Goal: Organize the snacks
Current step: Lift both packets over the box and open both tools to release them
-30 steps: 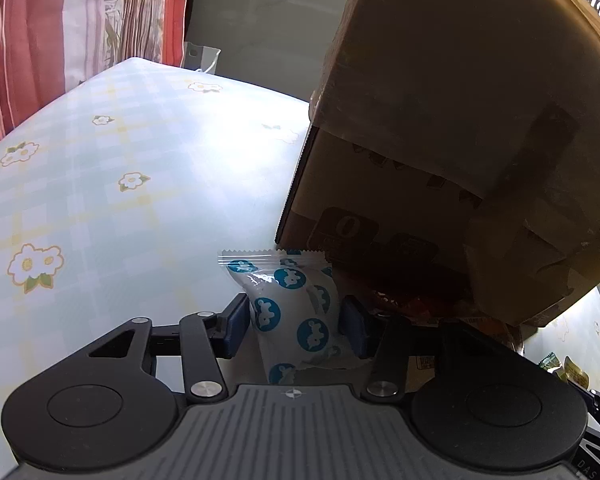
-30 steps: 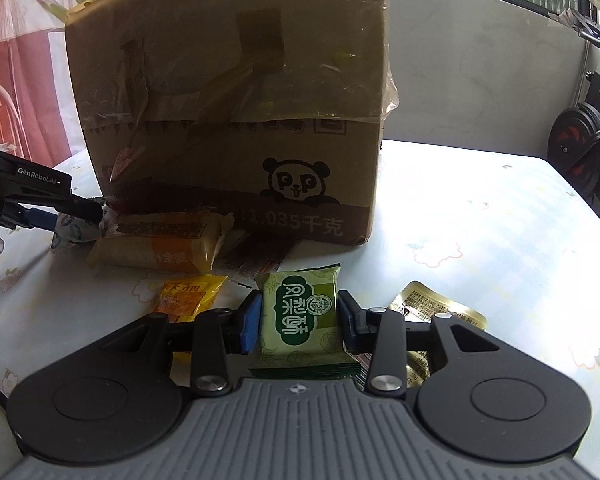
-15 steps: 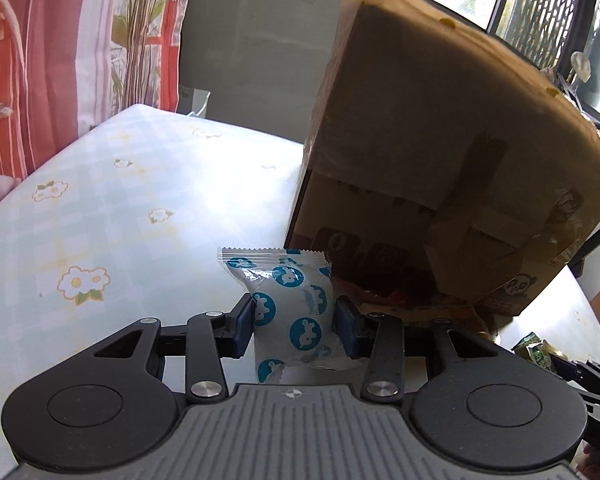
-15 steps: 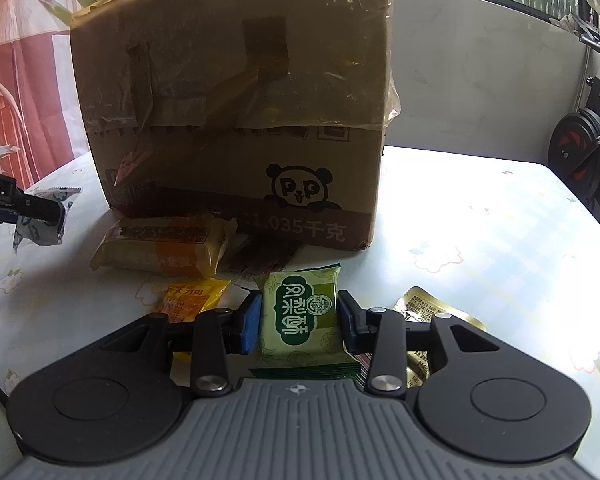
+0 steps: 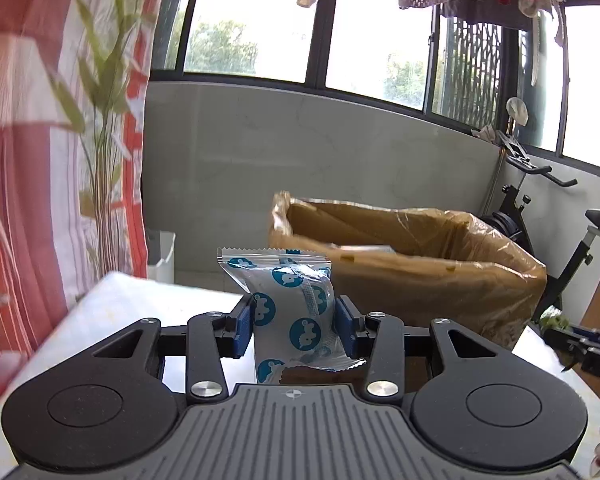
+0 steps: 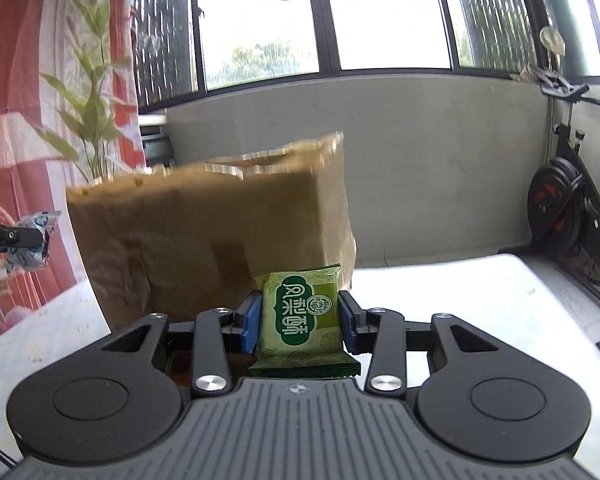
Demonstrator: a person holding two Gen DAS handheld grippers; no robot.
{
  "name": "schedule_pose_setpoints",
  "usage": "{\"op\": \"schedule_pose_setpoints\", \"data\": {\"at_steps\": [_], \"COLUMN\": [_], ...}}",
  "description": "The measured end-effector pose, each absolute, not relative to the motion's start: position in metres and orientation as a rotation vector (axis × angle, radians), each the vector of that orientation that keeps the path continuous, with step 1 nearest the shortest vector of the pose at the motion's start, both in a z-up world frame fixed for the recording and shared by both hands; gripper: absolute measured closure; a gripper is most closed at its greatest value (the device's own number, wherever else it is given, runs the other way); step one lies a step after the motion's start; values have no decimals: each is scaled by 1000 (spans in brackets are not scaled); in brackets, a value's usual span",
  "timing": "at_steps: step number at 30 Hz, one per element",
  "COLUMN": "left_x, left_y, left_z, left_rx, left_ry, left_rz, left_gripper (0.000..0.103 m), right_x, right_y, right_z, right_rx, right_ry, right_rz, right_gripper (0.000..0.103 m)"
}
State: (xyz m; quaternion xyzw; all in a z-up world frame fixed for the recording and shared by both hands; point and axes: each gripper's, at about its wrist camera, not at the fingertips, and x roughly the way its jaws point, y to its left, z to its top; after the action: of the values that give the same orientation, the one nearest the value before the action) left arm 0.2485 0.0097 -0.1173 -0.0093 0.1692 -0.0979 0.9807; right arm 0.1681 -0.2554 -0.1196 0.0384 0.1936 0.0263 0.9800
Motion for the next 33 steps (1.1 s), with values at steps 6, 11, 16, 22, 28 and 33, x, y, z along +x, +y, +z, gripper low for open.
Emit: {"op": "schedule_pose_setpoints", "data": {"at_steps": [6,11,16,22,28,33], "left_x": [278,318,362,382,351,313], "left_y": [-13,-39,-59,-72,-48,-19], "left_z": [-75,-65,-86,-106,-103,-100], "left_rx": [8,21,53,91,23,-17], "left_ry": [266,296,360,468,422,366], "left_rz": [-239,-251,-239,-299,-317,-303], "left_gripper": [58,58,57,32,27,27], "right_x": [200,248,284,288,258,220], "right_y": [-252,-245,-245,-242,-244,-244], "right_z": [-73,-66,-79,-85,-79,-86], "right_rx": [43,19,70,63,59,44], "right_ry": [268,291,401,440,364,318], "right_rz": [106,106,43,34,70,63], "right_gripper": [61,61,61,46,39,39]}}
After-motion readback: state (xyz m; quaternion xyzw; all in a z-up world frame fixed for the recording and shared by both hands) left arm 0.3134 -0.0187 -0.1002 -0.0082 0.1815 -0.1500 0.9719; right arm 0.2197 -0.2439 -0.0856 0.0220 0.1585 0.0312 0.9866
